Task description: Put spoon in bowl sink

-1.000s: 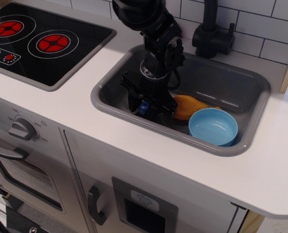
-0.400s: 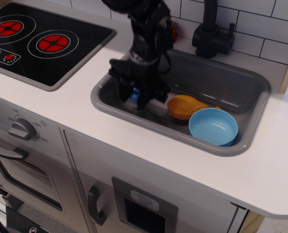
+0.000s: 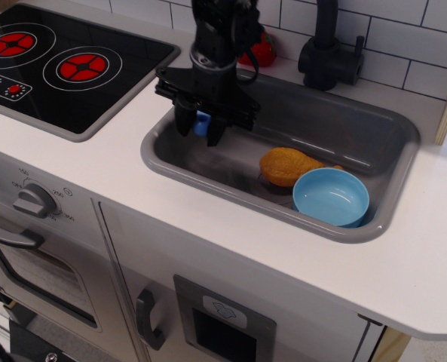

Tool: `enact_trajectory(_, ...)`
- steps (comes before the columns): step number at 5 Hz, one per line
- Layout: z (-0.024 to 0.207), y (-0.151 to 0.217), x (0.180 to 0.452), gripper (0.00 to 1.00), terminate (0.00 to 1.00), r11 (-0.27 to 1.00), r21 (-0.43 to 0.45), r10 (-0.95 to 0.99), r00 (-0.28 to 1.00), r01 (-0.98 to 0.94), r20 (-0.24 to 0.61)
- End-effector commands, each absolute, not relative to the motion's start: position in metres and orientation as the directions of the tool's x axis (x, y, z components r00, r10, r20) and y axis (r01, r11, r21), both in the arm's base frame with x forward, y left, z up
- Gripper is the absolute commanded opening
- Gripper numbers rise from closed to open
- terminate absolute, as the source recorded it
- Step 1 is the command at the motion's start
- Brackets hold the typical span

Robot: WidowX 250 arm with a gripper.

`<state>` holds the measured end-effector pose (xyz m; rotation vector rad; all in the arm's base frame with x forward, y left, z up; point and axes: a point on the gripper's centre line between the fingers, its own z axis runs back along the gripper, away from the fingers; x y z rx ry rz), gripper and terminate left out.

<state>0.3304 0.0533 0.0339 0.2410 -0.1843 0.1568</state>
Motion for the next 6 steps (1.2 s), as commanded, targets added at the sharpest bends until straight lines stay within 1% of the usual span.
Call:
enact_trajectory(1, 0.074, 0.007, 0.3, 0.0, 0.0, 0.966, 0.224, -0.156, 0.982, 0.128, 0.11)
enact_trajectory(2, 0.079, -0.012, 0.287, 0.0, 0.0, 0.937, 0.195, -0.295, 0.956, 0.289, 0.0)
enact_trajectory(3, 0.081, -0.035, 0.277, 0.0, 0.0, 0.926, 0.146, -0.34, 0.937, 0.348, -0.077)
enact_trajectory(4, 0.075, -0.053, 0.281, 0.0, 0.0, 0.931, 0.126, -0.328, 0.936, 0.343, -0.124)
enact_trajectory(5, 0.069, -0.064, 0.295, 0.0, 0.0, 0.943, 0.104, -0.29, 0.936, 0.315, -0.2)
enact_trajectory(6, 0.064, -0.074, 0.303, 0.0, 0.0, 0.951, 0.091, -0.266, 0.933, 0.295, -0.242)
